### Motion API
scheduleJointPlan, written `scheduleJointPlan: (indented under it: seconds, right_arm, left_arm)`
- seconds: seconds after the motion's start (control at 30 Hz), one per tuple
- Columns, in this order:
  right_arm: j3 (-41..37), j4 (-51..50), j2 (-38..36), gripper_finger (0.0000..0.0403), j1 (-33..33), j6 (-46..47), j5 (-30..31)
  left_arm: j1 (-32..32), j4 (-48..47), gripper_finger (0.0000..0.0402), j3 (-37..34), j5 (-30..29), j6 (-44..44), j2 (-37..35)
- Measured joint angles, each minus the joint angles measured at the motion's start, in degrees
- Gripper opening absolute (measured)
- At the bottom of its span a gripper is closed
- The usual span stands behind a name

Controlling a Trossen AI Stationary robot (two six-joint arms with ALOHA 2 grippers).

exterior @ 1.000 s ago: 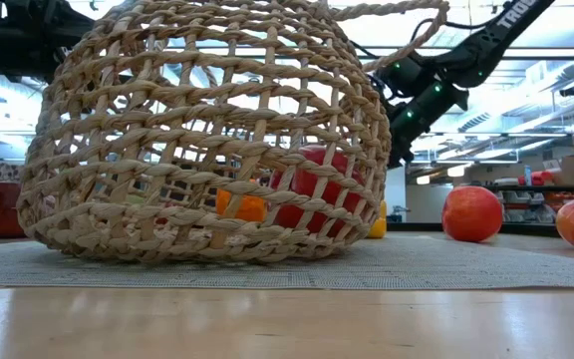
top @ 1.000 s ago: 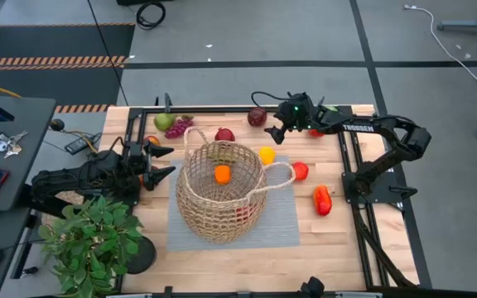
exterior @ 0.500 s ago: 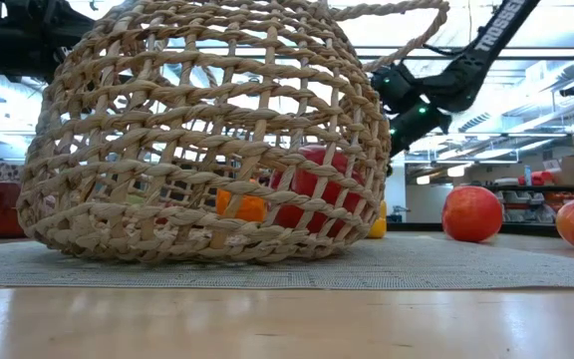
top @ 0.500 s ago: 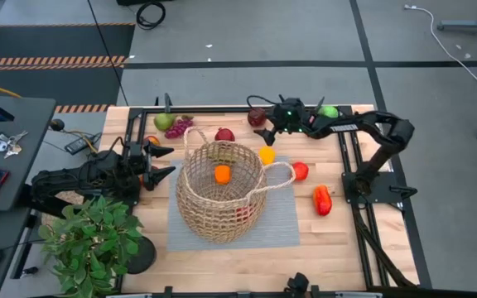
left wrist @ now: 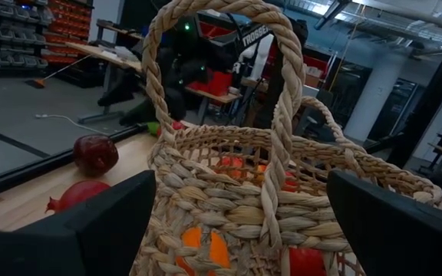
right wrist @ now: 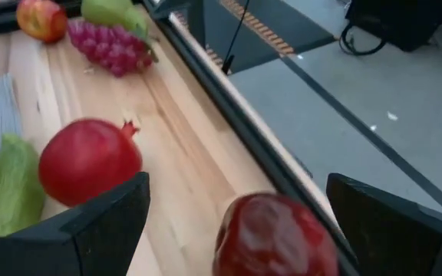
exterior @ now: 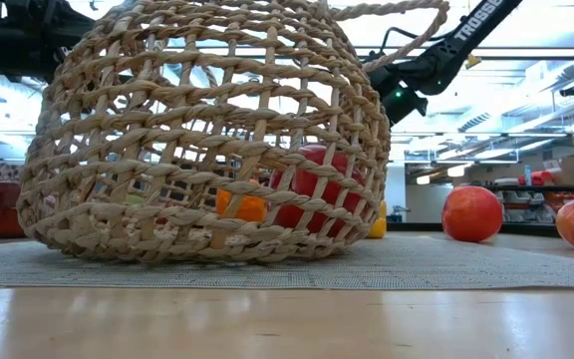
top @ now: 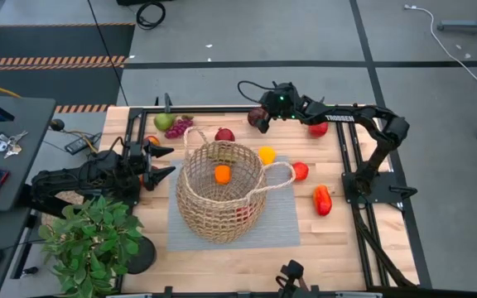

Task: Build produce basket
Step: Put the red apple into the brown woven basket

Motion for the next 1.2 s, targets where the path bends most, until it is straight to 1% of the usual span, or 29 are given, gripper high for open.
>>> scheduleJointPlan:
  seconds: [0.13, 0.27, 0.4, 0.6, 0.73, 0.97, 1.07, 1.2]
  right_arm:
    - [0.0, 0.8, 0.0, 0.0399, -0.8, 0.4, -0.1]
    - [0.0, 1.0, 0.6, 0.0399, -2.0, 2.9, -1.7]
    - [0.4, 1.9, 2.8, 0.0399, -1.9, 4.1, 0.0]
    - [1.9, -0.5, 4.9, 0.0399, -1.8, 5.4, 0.8]
    - [4.7, -4.4, 6.5, 0.0399, -1.7, 4.9, 1.7]
    - [12.3, -12.9, 12.3, 0.0399, -1.8, 5.0, 2.1]
    - [14.1, -16.4, 13.7, 0.0399, -1.0, 5.2, 2.5]
    - [14.6, -19.5, 14.1, 0.0399, -0.7, 5.4, 4.8]
  left_arm:
    - [0.0, 0.0, 0.0389, 0.0, 0.0, 0.0, 0.0]
    - [0.0, 0.0, 0.0389, 0.0, 0.0, 0.0, 0.0]
    - [0.0, 0.0, 0.0389, 0.0, 0.0, 0.0, 0.0]
    - [0.0, 0.0, 0.0389, 0.0, 0.0, 0.0, 0.0]
    - [0.0, 0.0, 0.0389, 0.0, 0.0, 0.0, 0.0]
    - [0.0, 0.0, 0.0389, 0.0, 0.0, 0.0, 0.0]
    - [0.0, 0.0, 0.0389, 0.0, 0.0, 0.0, 0.0]
    - [0.0, 0.0, 0.0389, 0.0, 0.1, 0.0, 0.0]
